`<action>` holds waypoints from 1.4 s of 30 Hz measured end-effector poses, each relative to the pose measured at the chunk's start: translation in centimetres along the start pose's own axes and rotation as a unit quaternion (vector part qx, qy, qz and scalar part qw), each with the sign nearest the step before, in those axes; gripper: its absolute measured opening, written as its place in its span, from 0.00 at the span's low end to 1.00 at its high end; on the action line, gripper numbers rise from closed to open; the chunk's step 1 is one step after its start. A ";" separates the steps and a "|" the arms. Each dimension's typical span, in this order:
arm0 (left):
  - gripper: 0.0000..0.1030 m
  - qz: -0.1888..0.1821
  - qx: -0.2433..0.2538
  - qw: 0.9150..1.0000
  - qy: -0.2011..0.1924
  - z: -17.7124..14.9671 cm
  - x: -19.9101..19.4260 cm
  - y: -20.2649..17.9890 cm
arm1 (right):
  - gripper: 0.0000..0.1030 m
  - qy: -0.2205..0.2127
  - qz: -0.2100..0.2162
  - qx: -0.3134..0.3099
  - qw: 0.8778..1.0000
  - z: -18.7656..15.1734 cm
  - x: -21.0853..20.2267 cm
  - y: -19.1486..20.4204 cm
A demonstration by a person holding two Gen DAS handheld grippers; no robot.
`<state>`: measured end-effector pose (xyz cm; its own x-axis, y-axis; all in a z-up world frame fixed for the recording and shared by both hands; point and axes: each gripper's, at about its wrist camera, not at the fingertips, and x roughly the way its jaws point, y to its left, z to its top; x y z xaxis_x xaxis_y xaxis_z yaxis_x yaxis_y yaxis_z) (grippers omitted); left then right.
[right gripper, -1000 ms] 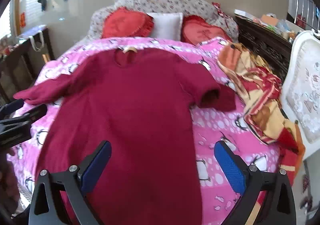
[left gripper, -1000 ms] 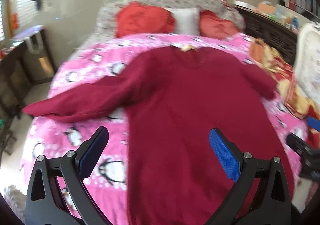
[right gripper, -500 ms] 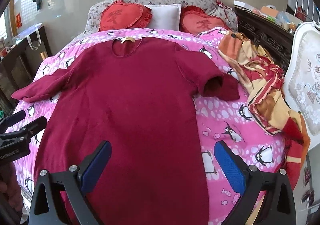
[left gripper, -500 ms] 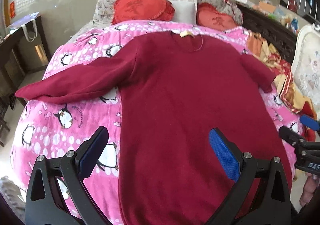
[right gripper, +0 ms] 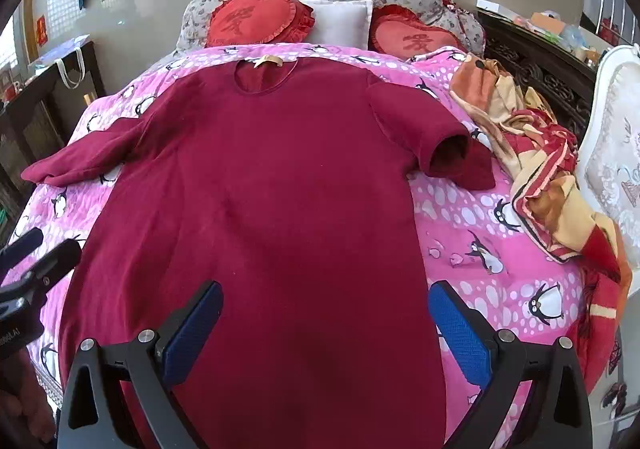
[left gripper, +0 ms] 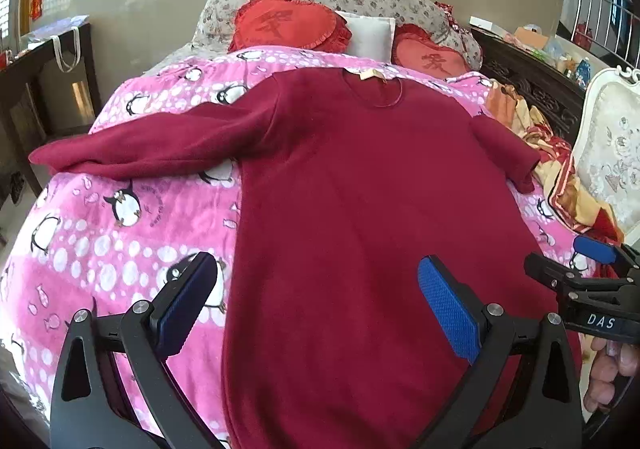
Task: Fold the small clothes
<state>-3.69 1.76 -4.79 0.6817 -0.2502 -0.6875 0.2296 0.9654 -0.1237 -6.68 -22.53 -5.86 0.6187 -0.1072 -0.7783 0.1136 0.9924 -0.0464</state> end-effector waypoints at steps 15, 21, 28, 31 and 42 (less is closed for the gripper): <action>0.99 -0.001 -0.009 1.000 0.016 -0.5 -0.2 -0.2 | 0.99 -0.007 -0.007 -0.003 1.000 -0.4 -1.5 0.3; 0.99 0.007 -0.003 1.000 0.024 -0.7 0.2 -0.9 | 0.99 -0.019 -0.006 -0.005 1.000 -1.0 -2.8 0.2; 0.99 0.003 -0.016 0.999 0.038 -1.3 0.2 -0.1 | 0.99 -0.015 -0.007 0.001 1.000 -1.5 -2.5 0.6; 0.99 0.008 -0.022 0.999 0.041 -1.4 0.3 0.3 | 0.99 -0.019 -0.006 -0.009 1.000 -1.5 -2.5 1.3; 0.99 0.018 -0.014 0.998 0.058 -1.4 1.4 -0.1 | 0.99 -0.013 0.010 -0.004 1.000 -1.5 -1.8 1.2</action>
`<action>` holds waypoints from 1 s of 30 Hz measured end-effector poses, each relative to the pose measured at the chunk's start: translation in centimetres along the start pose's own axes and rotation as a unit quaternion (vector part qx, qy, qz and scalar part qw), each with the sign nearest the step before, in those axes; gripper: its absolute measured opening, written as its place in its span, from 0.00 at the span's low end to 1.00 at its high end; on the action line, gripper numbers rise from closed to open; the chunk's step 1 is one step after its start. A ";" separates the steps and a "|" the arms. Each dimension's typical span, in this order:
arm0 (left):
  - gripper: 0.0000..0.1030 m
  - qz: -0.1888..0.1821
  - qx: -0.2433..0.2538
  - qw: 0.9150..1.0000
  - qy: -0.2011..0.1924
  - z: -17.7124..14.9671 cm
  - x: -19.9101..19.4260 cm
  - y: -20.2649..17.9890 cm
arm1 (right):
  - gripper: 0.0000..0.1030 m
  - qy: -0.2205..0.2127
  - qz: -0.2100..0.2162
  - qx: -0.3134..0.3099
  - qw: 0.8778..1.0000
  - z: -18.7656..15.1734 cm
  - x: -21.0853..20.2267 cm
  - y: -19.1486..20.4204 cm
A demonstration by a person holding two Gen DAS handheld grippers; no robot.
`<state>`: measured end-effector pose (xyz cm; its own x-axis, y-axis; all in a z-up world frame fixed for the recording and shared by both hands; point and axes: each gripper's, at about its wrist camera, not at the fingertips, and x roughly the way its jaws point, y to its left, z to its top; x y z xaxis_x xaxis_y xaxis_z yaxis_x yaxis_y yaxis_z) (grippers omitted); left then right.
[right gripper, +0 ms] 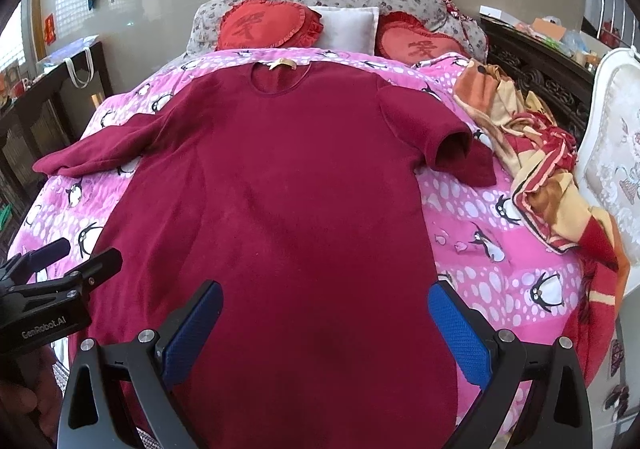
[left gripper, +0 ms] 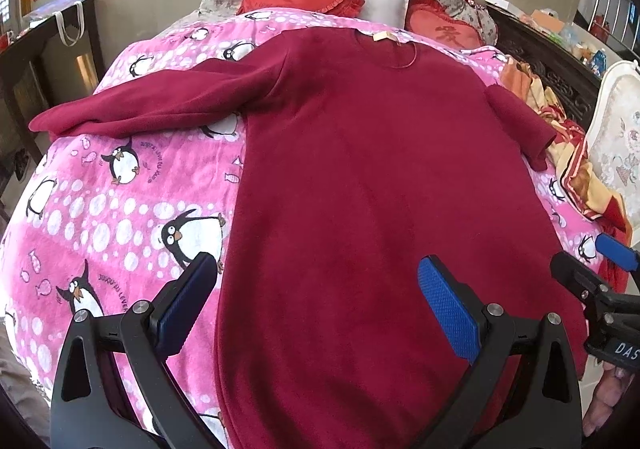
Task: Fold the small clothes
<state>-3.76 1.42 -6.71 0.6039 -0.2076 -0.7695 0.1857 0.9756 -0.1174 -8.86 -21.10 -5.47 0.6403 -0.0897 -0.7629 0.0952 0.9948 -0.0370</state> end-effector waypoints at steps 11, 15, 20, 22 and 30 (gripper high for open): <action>0.99 0.015 0.008 1.000 0.020 -0.3 1.1 -0.3 | 0.99 0.008 0.017 0.011 1.000 -0.2 1.4 -0.4; 0.99 0.018 0.018 0.999 0.027 -0.4 1.4 -0.8 | 0.99 0.007 0.017 0.021 1.000 -0.2 1.5 -1.0; 0.99 0.019 0.020 0.999 0.029 -0.4 1.5 -1.0 | 0.99 0.009 0.020 0.025 0.999 -0.4 1.8 -1.3; 0.99 0.017 0.018 0.999 0.030 -0.5 1.7 -1.0 | 0.99 0.008 0.018 0.021 1.000 -0.4 2.0 -1.3; 0.99 0.017 0.022 0.999 0.041 -0.7 2.1 -1.1 | 0.99 -0.044 0.002 -0.029 0.999 1.6 4.5 -1.3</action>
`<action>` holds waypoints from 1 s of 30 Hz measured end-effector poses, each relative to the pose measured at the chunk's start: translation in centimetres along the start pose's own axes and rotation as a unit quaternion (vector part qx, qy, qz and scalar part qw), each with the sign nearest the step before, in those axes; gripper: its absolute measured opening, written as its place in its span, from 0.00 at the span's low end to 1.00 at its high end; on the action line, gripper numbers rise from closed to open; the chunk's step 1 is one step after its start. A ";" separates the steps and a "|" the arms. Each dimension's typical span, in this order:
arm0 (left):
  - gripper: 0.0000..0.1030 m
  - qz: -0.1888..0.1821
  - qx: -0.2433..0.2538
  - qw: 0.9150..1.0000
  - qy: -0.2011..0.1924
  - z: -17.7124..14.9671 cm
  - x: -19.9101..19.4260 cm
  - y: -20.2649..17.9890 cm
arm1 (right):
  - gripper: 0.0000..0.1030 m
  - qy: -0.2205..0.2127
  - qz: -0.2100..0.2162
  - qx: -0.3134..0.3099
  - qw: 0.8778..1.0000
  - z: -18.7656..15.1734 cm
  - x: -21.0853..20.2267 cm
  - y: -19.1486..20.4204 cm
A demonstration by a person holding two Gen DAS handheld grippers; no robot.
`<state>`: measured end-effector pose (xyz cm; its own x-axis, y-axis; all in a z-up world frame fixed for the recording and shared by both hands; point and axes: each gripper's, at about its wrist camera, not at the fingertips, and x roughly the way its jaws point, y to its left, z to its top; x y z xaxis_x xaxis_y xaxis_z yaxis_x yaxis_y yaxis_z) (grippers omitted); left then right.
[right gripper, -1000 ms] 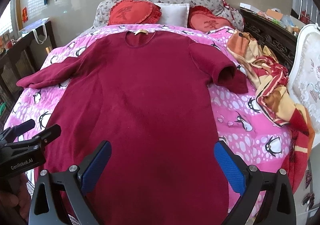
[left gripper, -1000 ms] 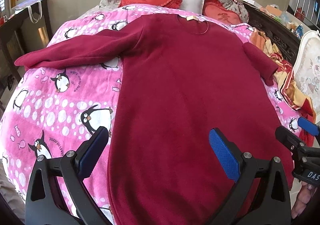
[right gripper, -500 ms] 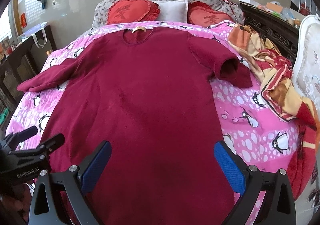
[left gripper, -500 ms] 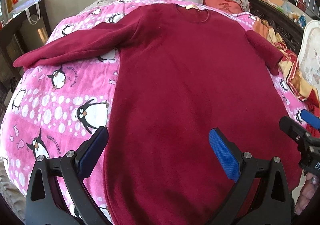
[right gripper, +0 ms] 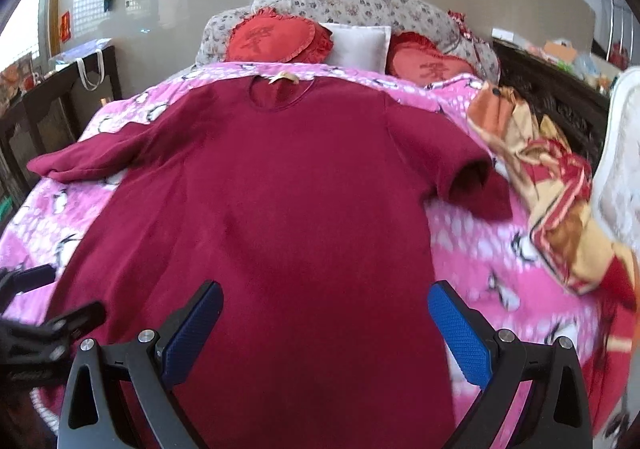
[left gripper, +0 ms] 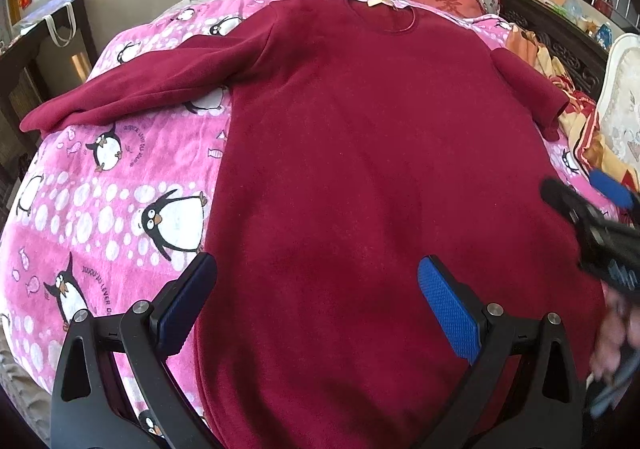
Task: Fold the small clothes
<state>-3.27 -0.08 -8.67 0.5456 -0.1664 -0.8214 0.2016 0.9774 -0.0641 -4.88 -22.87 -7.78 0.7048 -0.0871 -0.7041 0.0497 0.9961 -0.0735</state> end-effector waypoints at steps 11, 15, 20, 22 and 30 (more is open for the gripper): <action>0.99 0.025 -0.002 1.000 -0.011 0.9 0.1 0.7 | 0.99 -0.028 -0.001 0.021 0.999 3.6 -0.7 -0.5; 0.99 0.054 -0.007 0.998 -0.015 1.3 0.2 1.7 | 0.99 -0.025 0.008 0.014 1.000 2.8 2.3 -0.6; 0.99 0.011 -0.002 0.999 -0.033 1.4 -0.2 2.7 | 0.98 0.036 0.002 0.077 0.996 0.6 6.4 -2.8; 0.99 -0.006 0.003 0.999 -0.046 1.4 -0.1 2.9 | 0.98 0.031 0.003 0.080 0.996 0.7 6.2 -2.9; 0.99 0.019 0.013 0.997 -0.068 3.4 0.1 7.5 | 0.98 0.039 -0.010 0.052 0.998 0.8 6.6 -1.9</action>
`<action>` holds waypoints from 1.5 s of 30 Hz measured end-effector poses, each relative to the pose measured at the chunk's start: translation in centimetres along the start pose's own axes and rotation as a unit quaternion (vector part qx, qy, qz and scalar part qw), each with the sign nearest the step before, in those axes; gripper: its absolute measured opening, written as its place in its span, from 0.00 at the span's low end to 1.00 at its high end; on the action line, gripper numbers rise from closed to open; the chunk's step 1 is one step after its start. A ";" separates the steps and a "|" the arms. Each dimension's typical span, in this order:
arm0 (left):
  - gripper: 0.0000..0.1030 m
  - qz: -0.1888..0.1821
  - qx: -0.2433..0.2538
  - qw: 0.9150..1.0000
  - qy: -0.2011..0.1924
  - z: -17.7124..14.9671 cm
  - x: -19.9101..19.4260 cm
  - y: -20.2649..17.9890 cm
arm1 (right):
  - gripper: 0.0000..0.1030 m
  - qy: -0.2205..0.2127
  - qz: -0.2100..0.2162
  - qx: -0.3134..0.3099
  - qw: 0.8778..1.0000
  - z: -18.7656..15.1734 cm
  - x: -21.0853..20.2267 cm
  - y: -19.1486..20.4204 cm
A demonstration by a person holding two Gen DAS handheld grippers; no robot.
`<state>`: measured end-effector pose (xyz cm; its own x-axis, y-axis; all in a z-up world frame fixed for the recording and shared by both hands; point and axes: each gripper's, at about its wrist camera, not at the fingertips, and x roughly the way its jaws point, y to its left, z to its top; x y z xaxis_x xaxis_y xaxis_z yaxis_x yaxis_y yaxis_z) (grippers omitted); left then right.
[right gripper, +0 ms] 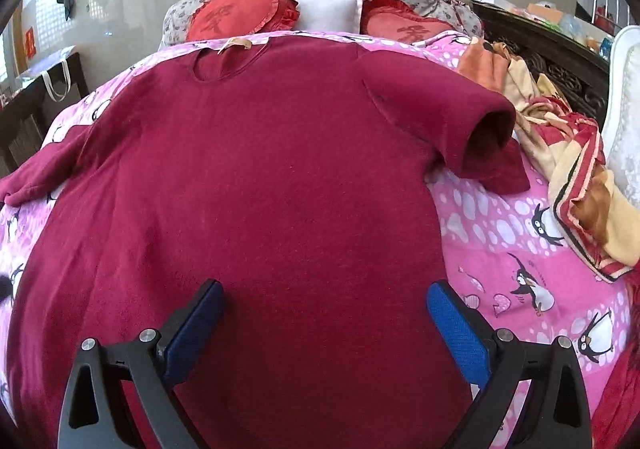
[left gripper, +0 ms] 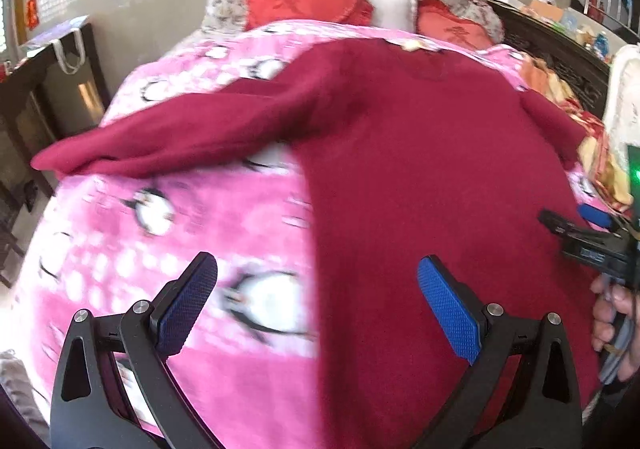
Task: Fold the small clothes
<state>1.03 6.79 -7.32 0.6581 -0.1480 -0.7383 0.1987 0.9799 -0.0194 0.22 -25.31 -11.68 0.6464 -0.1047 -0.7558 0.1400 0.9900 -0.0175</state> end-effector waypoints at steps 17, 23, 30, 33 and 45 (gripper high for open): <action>0.76 -0.004 -0.087 0.995 0.039 6.0 4.4 26.2 | 1.00 0.006 -0.003 -0.006 1.000 -0.5 0.4 0.3; 0.76 0.103 -0.134 0.986 -0.005 10.0 6.3 28.3 | 1.00 0.007 -0.002 -0.005 1.000 -0.4 0.4 0.4; 0.76 0.155 -0.176 0.972 -0.011 8.9 4.8 31.6 | 1.00 0.007 -0.002 -0.005 1.000 -0.4 0.5 0.4; 0.76 0.155 -0.162 0.974 0.001 7.7 5.4 32.1 | 1.00 0.007 -0.002 -0.005 1.000 -0.4 0.4 0.4; 0.76 -0.005 -0.246 0.969 0.037 6.8 11.2 34.1 | 1.00 0.009 -0.001 -0.006 1.000 -0.5 0.6 0.4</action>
<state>20.13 37.66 -11.61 0.6000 -0.1654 -0.7828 -0.1777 0.9264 -0.3319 0.33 -24.91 -12.47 0.6329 -0.1056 -0.7670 0.1326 0.9908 -0.0270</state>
